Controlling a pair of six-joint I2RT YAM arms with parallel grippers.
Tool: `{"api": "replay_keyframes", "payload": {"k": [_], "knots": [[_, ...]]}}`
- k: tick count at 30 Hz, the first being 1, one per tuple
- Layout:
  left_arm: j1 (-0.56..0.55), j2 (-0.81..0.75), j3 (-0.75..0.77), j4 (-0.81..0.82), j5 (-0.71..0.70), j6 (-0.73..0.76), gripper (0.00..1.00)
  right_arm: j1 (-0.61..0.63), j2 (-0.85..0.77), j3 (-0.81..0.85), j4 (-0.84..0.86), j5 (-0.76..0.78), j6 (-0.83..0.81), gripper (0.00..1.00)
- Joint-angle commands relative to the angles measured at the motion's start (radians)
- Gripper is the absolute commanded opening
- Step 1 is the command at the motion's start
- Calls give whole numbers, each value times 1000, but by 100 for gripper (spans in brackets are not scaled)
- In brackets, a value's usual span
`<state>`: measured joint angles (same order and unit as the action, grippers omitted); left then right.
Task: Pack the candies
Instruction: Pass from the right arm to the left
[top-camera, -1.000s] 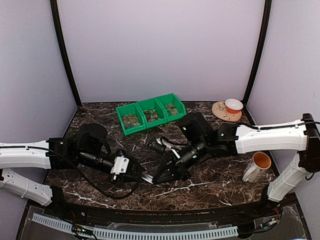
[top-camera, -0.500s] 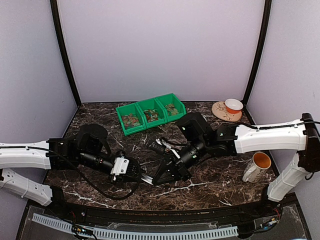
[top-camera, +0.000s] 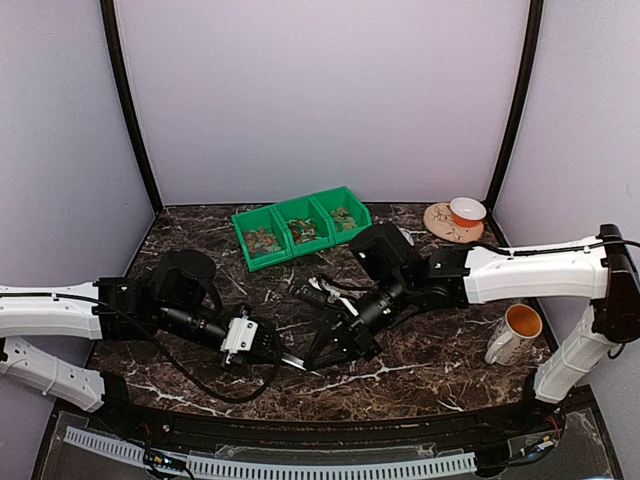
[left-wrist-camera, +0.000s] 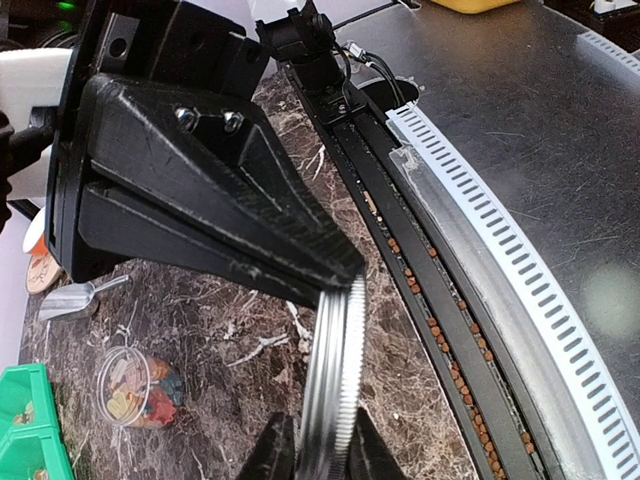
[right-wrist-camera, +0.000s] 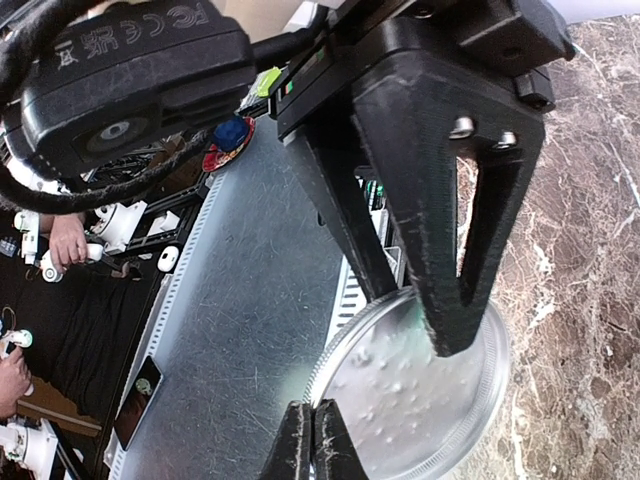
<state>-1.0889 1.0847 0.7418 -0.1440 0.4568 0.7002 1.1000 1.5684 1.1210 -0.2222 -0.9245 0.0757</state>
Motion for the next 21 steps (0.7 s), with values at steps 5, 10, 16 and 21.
{"api": "replay_keyframes", "payload": {"k": [5,10,16,21], "knots": [[-6,-6,-13,10,54,-21,10,-24,15,39,-39,9,-42,4],[-6,-8,-17,32,42,-56,8,-25,19,84,-108,58,-80,14],[-6,11,-10,57,-6,-133,7,-28,-19,106,-210,221,-153,35],[-6,50,22,48,-41,-195,7,-34,-94,66,-237,378,-182,44]]}}
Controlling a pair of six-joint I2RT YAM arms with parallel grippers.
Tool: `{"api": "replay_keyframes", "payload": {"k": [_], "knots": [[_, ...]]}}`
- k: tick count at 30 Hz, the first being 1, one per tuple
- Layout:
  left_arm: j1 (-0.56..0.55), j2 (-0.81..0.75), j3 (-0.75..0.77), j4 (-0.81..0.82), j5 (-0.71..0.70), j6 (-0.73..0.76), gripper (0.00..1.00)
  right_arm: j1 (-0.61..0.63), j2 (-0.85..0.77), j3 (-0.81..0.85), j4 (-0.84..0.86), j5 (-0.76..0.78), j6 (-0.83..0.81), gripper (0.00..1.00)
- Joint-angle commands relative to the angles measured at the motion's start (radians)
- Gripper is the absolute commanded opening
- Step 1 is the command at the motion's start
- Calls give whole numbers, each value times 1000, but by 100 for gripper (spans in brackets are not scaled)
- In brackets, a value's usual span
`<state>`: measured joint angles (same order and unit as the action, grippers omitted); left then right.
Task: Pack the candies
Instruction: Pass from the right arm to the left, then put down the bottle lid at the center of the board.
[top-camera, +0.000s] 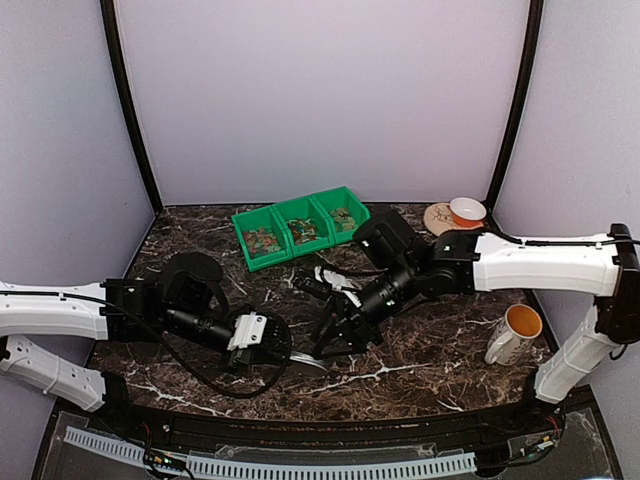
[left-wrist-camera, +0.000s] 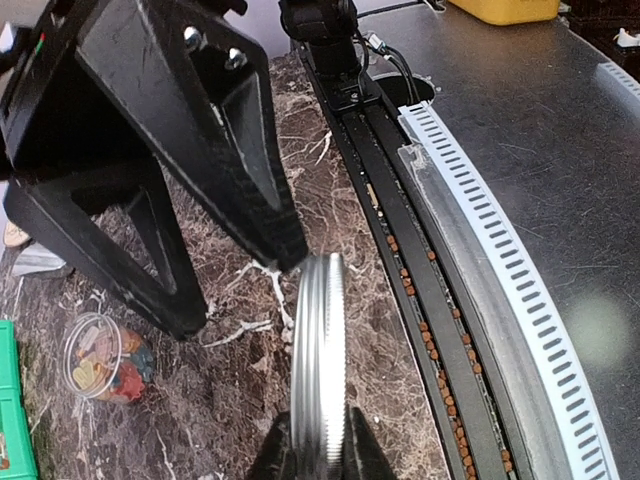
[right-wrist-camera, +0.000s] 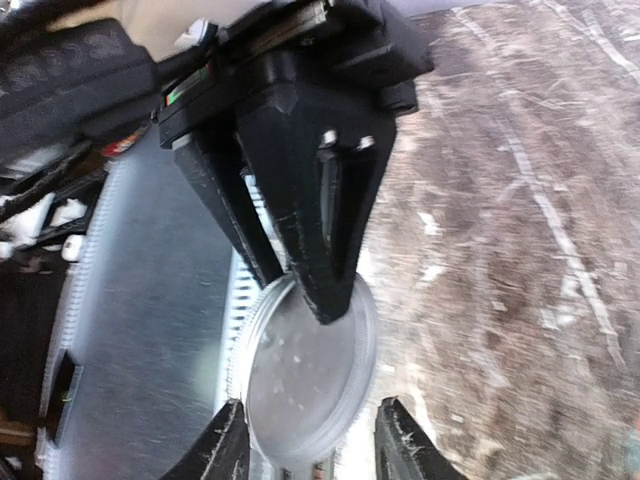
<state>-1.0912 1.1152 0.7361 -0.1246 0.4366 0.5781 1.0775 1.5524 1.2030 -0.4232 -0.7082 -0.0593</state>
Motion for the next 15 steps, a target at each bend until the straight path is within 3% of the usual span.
{"api": "replay_keyframes", "payload": {"k": [1,7,15], "knots": [[-4,27,34,28,-29,-84,7,-13,-96,-27,-33,187,-50,44],[-3,72,69,25,-107,-152,4,-13,-208,-118,3,351,-34,47],[7,177,145,-8,-203,-361,1,-18,-267,-172,31,532,8,49]]}}
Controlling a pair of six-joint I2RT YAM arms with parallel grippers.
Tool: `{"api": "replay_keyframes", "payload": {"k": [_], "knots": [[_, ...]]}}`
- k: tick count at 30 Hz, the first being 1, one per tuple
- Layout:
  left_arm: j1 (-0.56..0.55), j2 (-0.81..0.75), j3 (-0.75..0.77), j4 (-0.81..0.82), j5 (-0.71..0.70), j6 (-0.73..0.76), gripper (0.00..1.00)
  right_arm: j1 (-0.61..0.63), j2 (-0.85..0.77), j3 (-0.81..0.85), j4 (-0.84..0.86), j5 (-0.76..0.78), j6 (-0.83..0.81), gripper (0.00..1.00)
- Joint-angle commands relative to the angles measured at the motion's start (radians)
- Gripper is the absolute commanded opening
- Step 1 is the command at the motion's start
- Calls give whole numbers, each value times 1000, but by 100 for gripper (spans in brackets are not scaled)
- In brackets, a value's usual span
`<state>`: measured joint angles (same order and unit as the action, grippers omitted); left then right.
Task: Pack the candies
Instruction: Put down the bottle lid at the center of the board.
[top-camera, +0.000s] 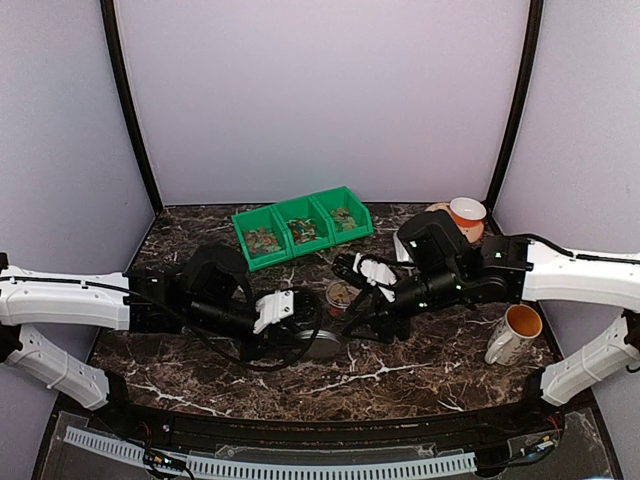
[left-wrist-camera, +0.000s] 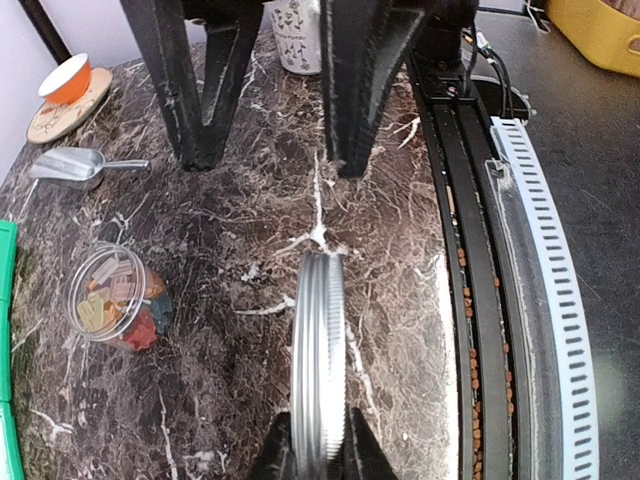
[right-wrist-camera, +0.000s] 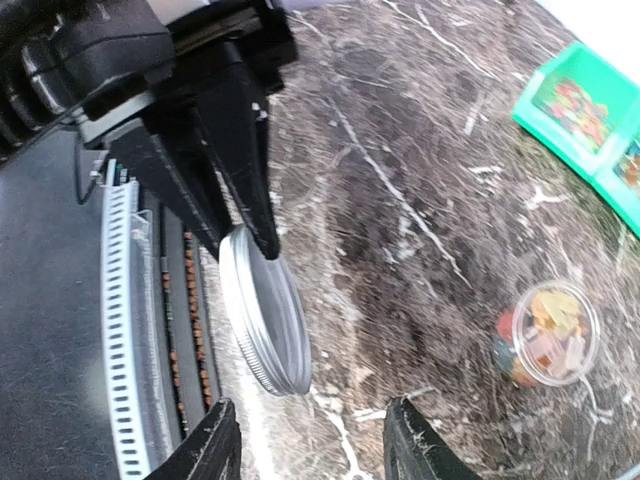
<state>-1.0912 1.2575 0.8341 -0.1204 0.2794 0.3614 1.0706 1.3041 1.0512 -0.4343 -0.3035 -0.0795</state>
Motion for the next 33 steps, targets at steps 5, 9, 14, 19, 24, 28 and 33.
{"api": "replay_keyframes", "payload": {"k": [5,9,14,19,24,28,33], "knots": [[24,104,71,31,-15,-315,1,-38,-39,-29,43,212,61,49],[48,181,103,67,46,-436,1,-86,-78,-51,49,273,104,50],[90,293,132,138,151,-578,0,-135,-137,-85,51,321,134,52],[108,424,199,147,199,-665,0,-156,-160,-97,45,334,145,52],[114,565,318,77,239,-724,0,-158,-160,-103,37,339,144,52],[126,652,369,56,281,-765,0,-158,-163,-112,39,338,145,52],[129,697,412,33,281,-770,1,-158,-160,-115,29,333,147,52]]}}
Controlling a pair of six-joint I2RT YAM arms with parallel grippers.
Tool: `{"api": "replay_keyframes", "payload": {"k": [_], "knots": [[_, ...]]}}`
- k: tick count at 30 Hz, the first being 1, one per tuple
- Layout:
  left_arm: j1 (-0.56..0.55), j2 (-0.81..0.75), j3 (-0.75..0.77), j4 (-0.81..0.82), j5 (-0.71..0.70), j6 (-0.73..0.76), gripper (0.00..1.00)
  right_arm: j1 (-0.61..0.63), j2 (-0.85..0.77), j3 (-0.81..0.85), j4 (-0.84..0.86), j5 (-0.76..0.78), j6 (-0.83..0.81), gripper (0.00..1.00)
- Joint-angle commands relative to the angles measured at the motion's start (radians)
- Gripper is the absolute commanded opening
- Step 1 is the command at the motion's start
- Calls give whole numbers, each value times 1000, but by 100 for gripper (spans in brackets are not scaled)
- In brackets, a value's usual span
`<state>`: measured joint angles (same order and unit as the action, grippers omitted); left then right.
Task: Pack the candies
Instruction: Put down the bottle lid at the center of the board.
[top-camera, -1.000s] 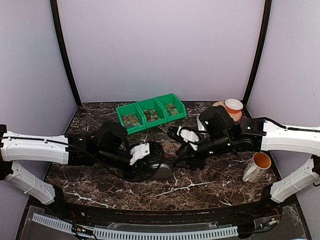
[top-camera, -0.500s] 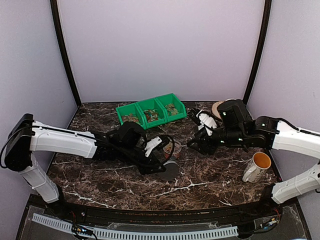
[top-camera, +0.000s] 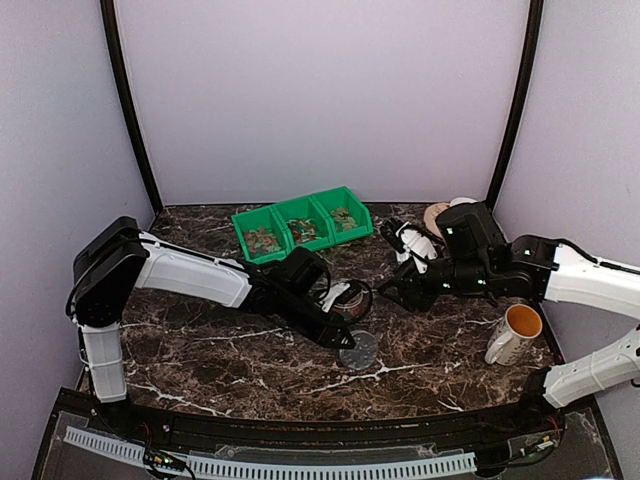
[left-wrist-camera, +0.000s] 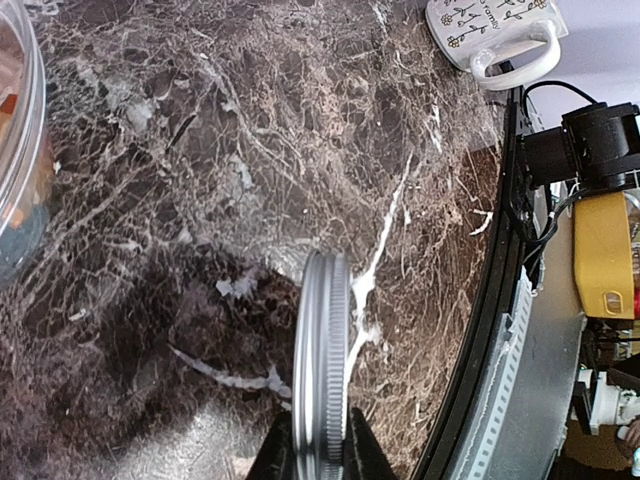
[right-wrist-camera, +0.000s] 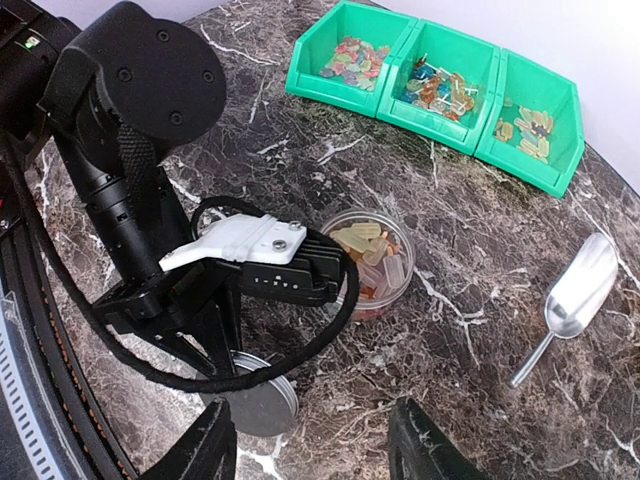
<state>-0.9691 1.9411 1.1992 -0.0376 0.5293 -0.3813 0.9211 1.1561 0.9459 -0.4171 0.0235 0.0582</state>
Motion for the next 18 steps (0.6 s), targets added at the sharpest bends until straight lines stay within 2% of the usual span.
{"api": "replay_keyframes", "payload": {"k": [1,18], "knots": [[8,21,56,-57,33,-26,3,-8,-12,-10,10,5,10,52],[15,41,79,-113,21,-2,37,-8,15,-9,9,-29,16,53]]}}
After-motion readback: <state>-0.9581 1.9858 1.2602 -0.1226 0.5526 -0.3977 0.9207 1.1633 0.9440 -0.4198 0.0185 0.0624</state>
